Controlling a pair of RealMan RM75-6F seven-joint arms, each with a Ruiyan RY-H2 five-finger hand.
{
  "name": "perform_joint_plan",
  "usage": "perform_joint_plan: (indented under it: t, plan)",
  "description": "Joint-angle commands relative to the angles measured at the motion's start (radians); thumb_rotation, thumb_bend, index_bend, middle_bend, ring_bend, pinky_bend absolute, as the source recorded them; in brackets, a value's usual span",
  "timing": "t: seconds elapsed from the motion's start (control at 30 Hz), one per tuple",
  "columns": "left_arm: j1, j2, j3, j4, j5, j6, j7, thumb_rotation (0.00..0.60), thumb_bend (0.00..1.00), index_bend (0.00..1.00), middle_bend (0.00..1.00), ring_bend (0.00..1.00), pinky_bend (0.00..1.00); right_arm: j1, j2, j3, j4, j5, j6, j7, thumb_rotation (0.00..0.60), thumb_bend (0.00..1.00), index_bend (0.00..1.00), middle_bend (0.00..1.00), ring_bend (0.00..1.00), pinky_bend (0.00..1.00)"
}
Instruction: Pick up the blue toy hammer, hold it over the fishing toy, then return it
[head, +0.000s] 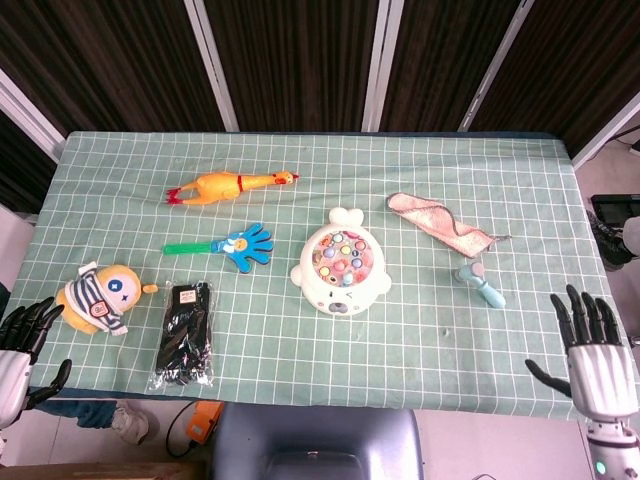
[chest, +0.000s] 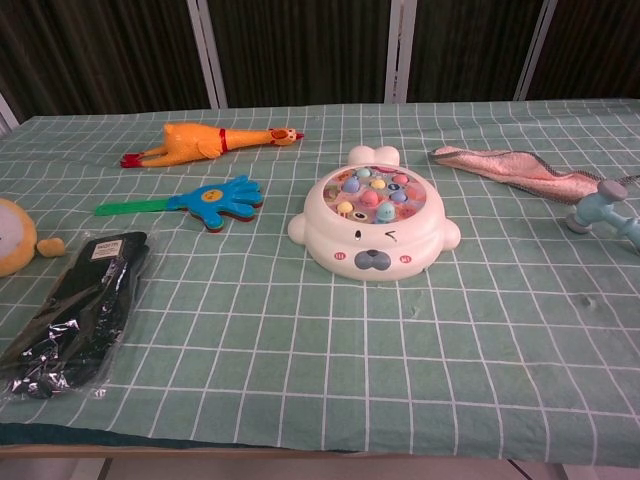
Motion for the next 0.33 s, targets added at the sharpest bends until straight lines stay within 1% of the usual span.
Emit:
perform_joint_plan:
  t: [0.03, 0.13, 0.27, 0.33]
  plan:
    - [0.0, -0.002, 0.0, 0.0, 0.001, 0.001, 0.004, 0.6, 0.42, 0.0, 0.0, 0.0, 0.0, -0.044, -0.013, -0.028, -0.006, -0.029, 0.037, 0.035, 0.521, 0.0, 0.0, 0.0, 0.0, 0.14]
    - [0.0, -0.007, 0.002, -0.003, 0.004, -0.002, 0.021, 0.6, 0.42, 0.0, 0.0, 0.0, 0.0, -0.039, -0.007, -0.01, -0.007, 0.008, 0.009, 0.059, 0.522, 0.0, 0.0, 0.0, 0.0, 0.14]
    - [-0.004, -0.007, 0.004, -0.004, 0.015, -0.002, 0.017, 0.6, 0.41, 0.0, 0.0, 0.0, 0.0, -0.034, 0.0, -0.016, -0.012, 0.013, -0.026, 0.057, 0.522, 0.0, 0.0, 0.0, 0.0, 0.14]
    - [-0.007, -0.008, 0.007, -0.002, 0.025, -0.002, 0.006, 0.6, 0.38, 0.0, 0.0, 0.0, 0.0, -0.033, 0.001, -0.014, -0.016, 0.021, -0.039, 0.054, 0.522, 0.0, 0.0, 0.0, 0.0, 0.14]
